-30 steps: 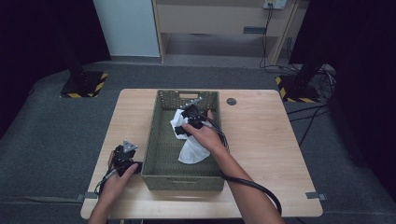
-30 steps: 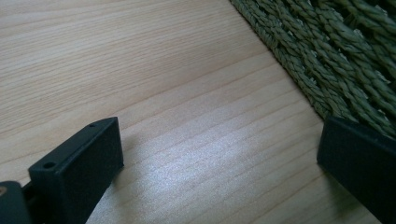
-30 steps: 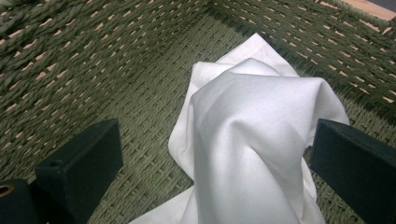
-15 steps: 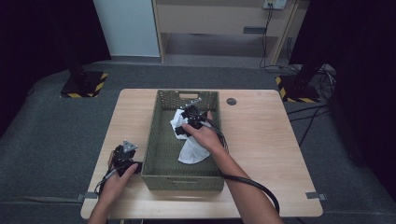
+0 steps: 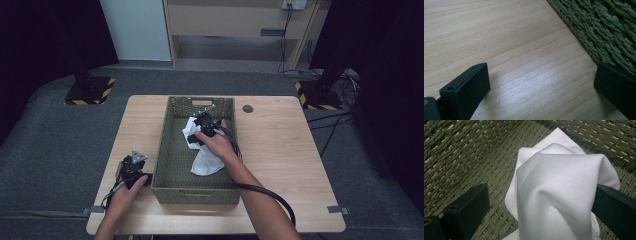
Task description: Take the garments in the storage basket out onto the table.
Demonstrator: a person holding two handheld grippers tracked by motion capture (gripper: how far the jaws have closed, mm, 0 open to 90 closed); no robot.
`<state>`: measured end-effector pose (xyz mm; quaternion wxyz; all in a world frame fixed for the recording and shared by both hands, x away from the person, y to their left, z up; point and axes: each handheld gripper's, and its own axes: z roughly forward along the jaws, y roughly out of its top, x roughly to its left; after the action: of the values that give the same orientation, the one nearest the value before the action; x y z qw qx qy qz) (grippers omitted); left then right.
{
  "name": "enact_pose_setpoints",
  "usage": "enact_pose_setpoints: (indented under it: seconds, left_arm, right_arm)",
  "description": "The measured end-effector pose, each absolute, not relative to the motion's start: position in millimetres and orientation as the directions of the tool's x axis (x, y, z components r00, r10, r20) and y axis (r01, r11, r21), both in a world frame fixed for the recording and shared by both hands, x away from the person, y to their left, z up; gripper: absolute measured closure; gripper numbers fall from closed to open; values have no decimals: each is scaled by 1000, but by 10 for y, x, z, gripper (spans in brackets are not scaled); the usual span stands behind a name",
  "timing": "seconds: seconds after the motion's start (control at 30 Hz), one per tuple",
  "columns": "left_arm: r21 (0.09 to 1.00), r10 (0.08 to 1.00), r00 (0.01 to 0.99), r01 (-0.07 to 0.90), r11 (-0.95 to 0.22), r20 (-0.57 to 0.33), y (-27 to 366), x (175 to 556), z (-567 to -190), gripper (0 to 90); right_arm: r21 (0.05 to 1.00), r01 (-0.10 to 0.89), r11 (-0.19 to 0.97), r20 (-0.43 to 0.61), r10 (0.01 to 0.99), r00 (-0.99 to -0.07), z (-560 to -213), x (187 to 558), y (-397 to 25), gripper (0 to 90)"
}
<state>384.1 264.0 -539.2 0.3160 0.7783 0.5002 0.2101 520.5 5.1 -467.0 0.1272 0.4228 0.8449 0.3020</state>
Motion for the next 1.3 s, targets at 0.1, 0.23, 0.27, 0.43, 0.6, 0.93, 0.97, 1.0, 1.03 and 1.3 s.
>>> enact_pose_setpoints:
  seconds: [0.1,0.23,0.27,0.43,0.6,0.93,0.97,1.0,1.03,1.3]
  left_arm:
    - [702,911,412,646,-300,11,2640,3841,-5392,0]
    - [701,911,412,646,-302,12,2641,3841,-5392,0]
    - [701,911,412,646,-302,12,2641,3841,-5392,0]
    - [701,911,413,646,-302,12,2641,3841,-5391,0]
    - [702,911,412,646,-301,11,2641,3841,-5392,0]
    - [702,910,415,645,-303,11,2643,3842,-5392,0]
    - [702,910,415,645,-303,11,2642,3842,-5392,0]
    - [702,910,415,645,-303,11,2642,3842,-5392,0]
    - [701,910,415,645,-303,11,2643,3842,-5392,0]
    - [701,908,418,644,-305,11,2645,3844,-5392,0]
  right_arm:
    - [613,643,459,41,794,-606,-4702,5218,42,28]
    - [609,653,450,49,800,-597,-4736,5228,29,29]
    - [609,653,450,49,800,-597,-4736,5228,29,29]
    - [609,657,444,54,804,-592,-4772,5243,16,29]
    - [603,661,446,55,803,-593,-4801,5251,21,30]
    - [594,669,448,52,808,-587,-4877,5272,60,30]
    - [592,670,448,53,808,-586,-4882,5273,61,30]
    - [592,670,448,53,808,-586,-4882,5273,61,30]
    - [591,671,447,53,809,-585,-4889,5275,58,30]
    - [580,681,447,59,810,-583,-4970,5271,39,31]
